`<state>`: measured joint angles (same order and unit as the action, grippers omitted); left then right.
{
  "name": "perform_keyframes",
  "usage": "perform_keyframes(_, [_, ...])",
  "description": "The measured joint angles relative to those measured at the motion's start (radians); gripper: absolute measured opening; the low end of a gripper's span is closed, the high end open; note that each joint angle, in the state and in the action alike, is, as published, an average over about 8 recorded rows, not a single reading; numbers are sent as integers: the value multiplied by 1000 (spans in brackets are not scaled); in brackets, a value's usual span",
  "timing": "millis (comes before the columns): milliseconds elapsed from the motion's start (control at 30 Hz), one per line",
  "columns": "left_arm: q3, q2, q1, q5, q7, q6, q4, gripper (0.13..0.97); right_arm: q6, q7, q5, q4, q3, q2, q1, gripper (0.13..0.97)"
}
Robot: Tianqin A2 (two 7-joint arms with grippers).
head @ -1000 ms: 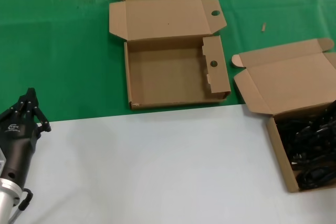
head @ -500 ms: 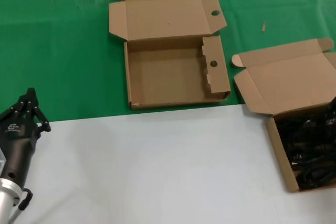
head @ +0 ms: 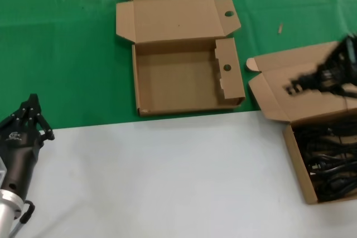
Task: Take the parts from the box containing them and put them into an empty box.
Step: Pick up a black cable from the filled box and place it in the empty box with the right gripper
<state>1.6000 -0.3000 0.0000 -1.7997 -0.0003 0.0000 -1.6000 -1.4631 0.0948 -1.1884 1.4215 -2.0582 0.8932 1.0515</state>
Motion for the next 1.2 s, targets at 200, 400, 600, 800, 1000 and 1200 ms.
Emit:
perform_keyframes(200, [0,0,0,0,0,0,0,140,8,43,32,0,-36,-126,107,237])
perform_keyframes(400, [0,0,0,0,0,0,0,140,61,64,86,-55,-95,-272,164,237])
perform_keyframes(600, [0,0,0,0,0,0,0,140,145,39,140,-164,-156,-401,172,237])
perform_keyframes(800, [0,0,0,0,0,0,0,140,244,-28,167,-326,-197,-515,176,237])
perform_keyframes(1000, [0,0,0,0,0,0,0,140,349,-106,169,-508,-215,-617,193,237])
perform_keyframes(1200, [0,0,0,0,0,0,0,140,429,-165,164,-636,-225,-683,198,237])
